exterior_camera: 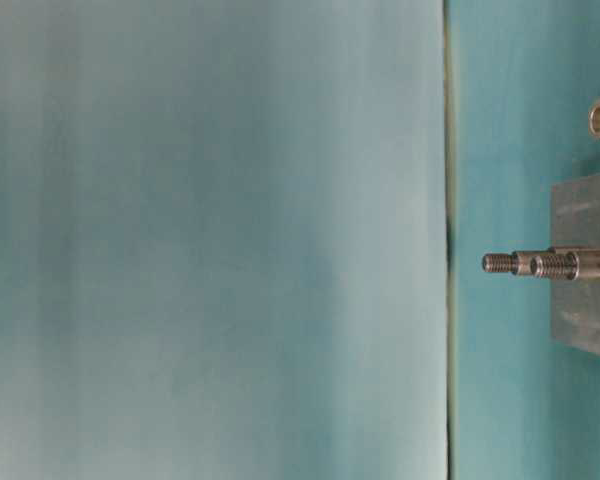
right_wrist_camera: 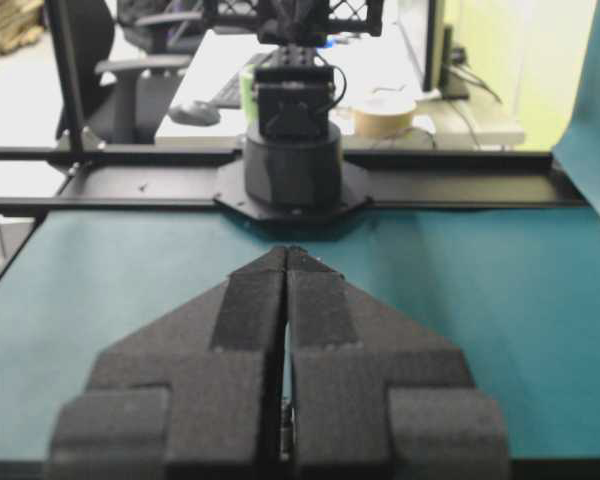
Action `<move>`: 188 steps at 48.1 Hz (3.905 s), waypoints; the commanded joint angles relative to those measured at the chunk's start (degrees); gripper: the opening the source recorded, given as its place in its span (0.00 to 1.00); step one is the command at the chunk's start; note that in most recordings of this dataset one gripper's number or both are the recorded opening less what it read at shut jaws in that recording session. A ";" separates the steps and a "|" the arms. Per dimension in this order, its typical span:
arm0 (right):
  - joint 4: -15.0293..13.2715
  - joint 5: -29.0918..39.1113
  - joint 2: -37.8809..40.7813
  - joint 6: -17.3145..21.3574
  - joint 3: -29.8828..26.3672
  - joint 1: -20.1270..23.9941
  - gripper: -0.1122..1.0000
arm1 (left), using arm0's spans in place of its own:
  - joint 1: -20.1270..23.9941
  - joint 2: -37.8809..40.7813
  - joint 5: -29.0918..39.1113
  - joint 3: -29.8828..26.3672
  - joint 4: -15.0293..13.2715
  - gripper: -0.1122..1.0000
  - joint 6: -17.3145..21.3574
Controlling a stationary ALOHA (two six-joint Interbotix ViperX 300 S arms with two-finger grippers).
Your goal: Insert the washer onto the shaft.
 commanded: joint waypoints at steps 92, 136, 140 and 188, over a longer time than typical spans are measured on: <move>-3.34 41.92 60.82 7.12 -35.95 -9.40 0.77 | -1.58 15.91 26.89 -12.39 0.70 0.10 -5.89; -2.81 48.60 66.18 7.47 -39.81 -9.40 0.77 | -1.58 15.73 24.43 -10.81 0.70 0.10 -6.15; -2.90 48.60 66.36 7.47 -39.81 -9.32 0.77 | -1.58 15.73 24.35 -10.72 0.70 0.10 -6.15; -2.90 49.92 68.29 7.47 -40.69 -8.79 0.52 | -1.58 15.73 23.82 -10.28 0.79 0.10 -6.15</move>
